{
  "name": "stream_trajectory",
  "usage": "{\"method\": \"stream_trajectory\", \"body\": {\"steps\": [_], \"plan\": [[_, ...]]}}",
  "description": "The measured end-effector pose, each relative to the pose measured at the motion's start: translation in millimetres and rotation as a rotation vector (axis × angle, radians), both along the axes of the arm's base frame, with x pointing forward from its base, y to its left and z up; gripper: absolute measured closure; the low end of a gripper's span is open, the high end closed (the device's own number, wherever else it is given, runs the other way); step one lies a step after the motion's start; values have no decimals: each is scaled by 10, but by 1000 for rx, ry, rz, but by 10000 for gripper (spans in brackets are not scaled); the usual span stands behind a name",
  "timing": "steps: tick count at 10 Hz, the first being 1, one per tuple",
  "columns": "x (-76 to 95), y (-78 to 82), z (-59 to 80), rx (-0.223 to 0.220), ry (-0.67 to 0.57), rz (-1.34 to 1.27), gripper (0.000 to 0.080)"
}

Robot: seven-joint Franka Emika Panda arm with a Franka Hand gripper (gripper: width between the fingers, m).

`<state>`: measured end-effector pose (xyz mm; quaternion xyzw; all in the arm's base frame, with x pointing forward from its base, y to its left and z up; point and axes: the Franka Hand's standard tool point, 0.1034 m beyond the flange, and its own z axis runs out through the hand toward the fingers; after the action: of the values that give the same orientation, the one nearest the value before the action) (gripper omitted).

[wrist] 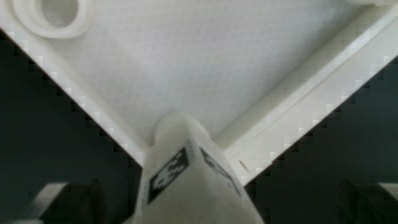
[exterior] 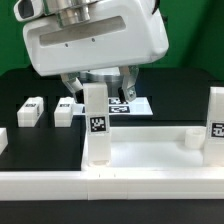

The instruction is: Assemble desk

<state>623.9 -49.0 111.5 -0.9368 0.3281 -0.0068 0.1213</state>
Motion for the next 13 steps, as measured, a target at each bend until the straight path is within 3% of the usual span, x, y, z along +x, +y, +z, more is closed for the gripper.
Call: {"method": "stream_trajectory", "body": {"steps": [2,5,6,7,8,11,13], "plan": [[59,-60,34,-78,-79,352,150],[48,-60,22,-70,-60,272,193],[48,-59,22,-64,-47,209,368],[36,-64,16,-57,-30,142,368],[34,-66,17,-49,-9,44,496],[69,10,5,-2,95,-371,496],[107,75,-4,80,164,-747,496]]}}
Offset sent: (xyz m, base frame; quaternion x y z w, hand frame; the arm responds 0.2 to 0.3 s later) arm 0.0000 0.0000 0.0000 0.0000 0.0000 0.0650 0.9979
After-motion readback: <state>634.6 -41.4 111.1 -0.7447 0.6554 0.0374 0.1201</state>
